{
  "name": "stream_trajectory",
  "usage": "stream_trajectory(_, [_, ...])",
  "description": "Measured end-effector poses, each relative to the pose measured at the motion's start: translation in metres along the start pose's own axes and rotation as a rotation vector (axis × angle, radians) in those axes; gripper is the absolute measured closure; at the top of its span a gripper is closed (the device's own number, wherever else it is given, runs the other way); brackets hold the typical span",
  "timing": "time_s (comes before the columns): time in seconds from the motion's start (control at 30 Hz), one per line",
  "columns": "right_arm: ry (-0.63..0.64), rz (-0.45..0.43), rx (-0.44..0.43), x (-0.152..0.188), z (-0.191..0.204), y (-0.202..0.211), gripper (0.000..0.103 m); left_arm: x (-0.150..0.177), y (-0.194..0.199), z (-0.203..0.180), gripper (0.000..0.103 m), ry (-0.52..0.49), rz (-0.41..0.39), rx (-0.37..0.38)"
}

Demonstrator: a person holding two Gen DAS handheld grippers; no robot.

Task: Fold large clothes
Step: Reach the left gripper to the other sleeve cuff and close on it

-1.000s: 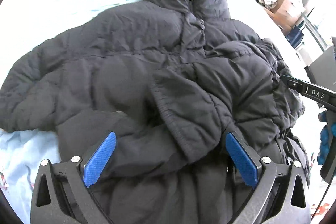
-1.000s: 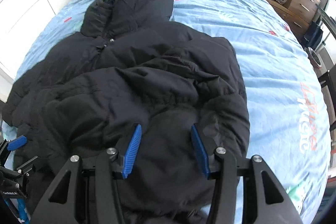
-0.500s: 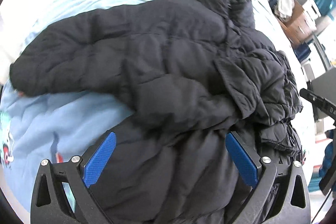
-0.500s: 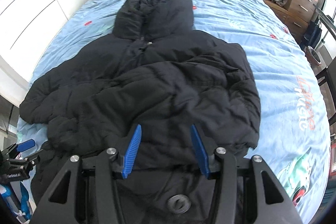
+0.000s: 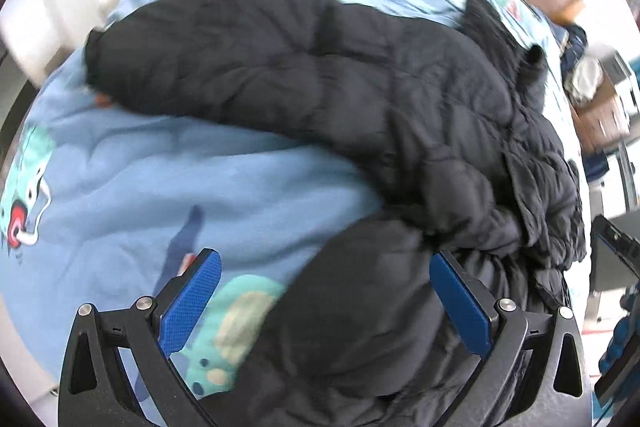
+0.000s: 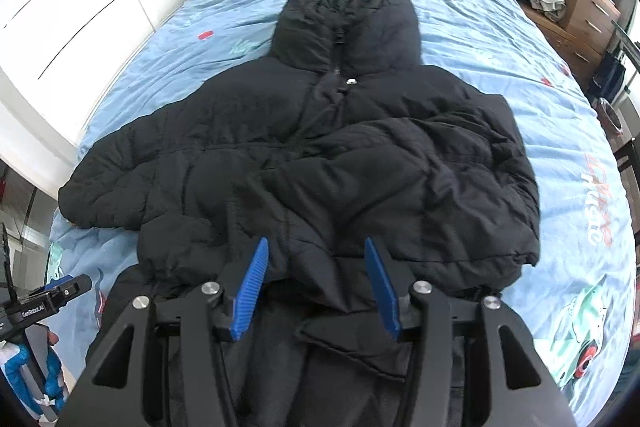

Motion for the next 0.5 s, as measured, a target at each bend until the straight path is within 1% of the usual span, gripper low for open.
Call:
stream_trajectory(0.2, [0.03, 0.016, -0.01, -0.001, 0.026, -0.013, 0.054, -0.006, -0.008, 0.059, 0.001, 0.14, 0.0, 0.009])
stream_trajectory(0.37, [0.058, 0.032, -0.012, -0.002, 0.045, -0.027, 0.054, -0.023, -0.011, 0.106, 0.001, 0.253, -0.027, 0.016])
stream_trajectory(0.5, [0.079, 0.032, -0.012, -0.008, 0.057, -0.034, 0.054, -0.039, -0.012, 0.131, 0.001, 0.301, -0.054, 0.017])
Point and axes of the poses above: each gripper's, at about its wrist camera, not at the fingertips, and y roughly against the way its jaws point, z to its left, x to its underside, the point moved 7 cm from there along -y, roughly the way its jaws point, and after that the axes turned 4 degrees about z, right-handed, at the moved point
